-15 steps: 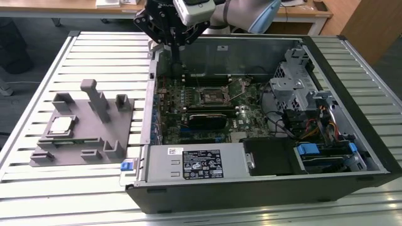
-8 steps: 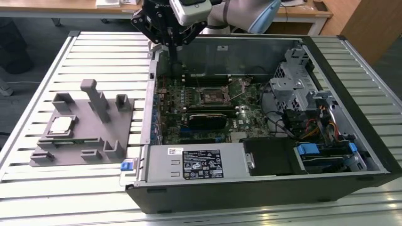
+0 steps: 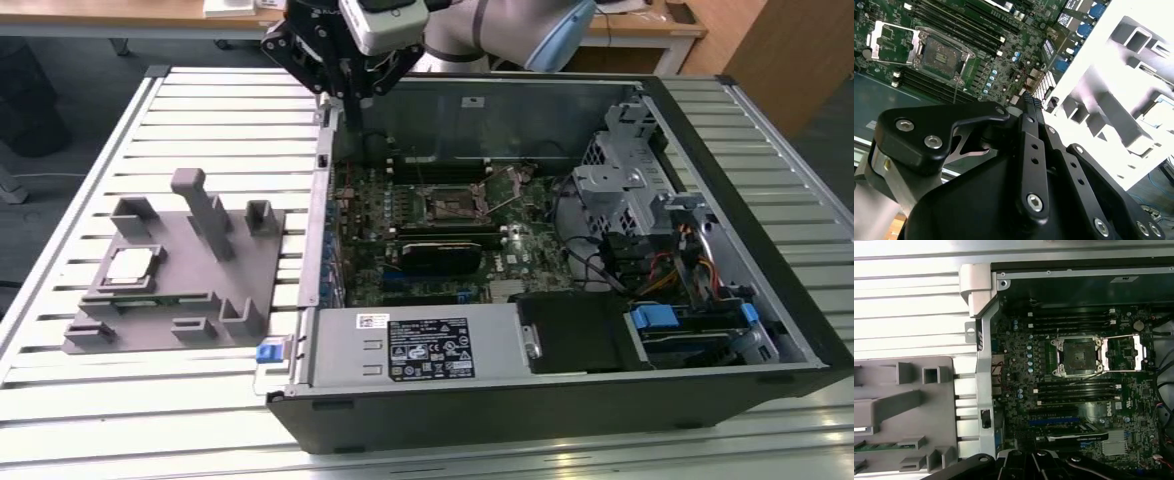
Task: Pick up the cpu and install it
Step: 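Reach for the cpu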
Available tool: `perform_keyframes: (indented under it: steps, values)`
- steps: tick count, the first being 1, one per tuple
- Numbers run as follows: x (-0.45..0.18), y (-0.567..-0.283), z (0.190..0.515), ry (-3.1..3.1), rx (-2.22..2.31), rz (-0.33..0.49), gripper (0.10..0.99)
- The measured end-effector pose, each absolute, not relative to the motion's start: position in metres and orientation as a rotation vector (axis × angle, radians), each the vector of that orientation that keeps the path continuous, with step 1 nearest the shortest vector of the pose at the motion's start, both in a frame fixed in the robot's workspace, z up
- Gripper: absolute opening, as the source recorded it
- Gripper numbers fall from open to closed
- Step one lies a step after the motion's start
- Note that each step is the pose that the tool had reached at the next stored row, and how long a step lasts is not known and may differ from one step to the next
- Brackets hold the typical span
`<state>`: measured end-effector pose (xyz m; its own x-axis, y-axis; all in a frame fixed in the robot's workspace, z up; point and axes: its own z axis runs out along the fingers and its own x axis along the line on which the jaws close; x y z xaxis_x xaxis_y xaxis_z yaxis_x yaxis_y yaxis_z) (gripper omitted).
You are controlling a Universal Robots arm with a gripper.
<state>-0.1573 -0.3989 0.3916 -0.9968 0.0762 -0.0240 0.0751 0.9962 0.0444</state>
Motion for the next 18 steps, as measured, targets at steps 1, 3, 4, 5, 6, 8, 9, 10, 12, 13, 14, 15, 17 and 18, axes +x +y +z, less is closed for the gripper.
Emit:
perform_keyframes:
  steps: [1, 3, 4, 5, 6, 8, 9, 10, 12, 13, 14, 15, 17, 18]
  values:
    - [-0.159, -0.399, 0.392, 3.113, 0.118, 0.068, 0.106]
    - [-0.162, -0.399, 0.392, 3.113, 0.118, 0.068, 0.106]
    - [-0.163, -0.399, 0.391, 3.113, 0.118, 0.068, 0.106]
    - [-0.165, -0.399, 0.391, 3.113, 0.118, 0.068, 0.106]
    - [-0.167, -0.399, 0.391, 3.113, 0.118, 0.068, 0.106]
    - [-0.169, -0.399, 0.391, 3.113, 0.118, 0.068, 0.106]
    - [-0.170, -0.399, 0.391, 3.113, 0.118, 0.068, 0.106]
    - [-0.172, -0.399, 0.391, 3.113, 0.118, 0.068, 0.106]
    - [-0.174, -0.399, 0.391, 3.113, 0.118, 0.068, 0.106]
    - [-0.176, -0.399, 0.391, 3.113, 0.118, 0.068, 0.106]
    - [-0.177, -0.399, 0.391, 3.113, 0.118, 0.068, 0.106]
    - [-0.178, -0.399, 0.391, 3.113, 0.118, 0.068, 0.106]
    - [-0.181, -0.399, 0.391, 3.113, 0.118, 0.068, 0.106]
    - [-0.182, -0.399, 0.391, 3.113, 0.118, 0.068, 0.106]
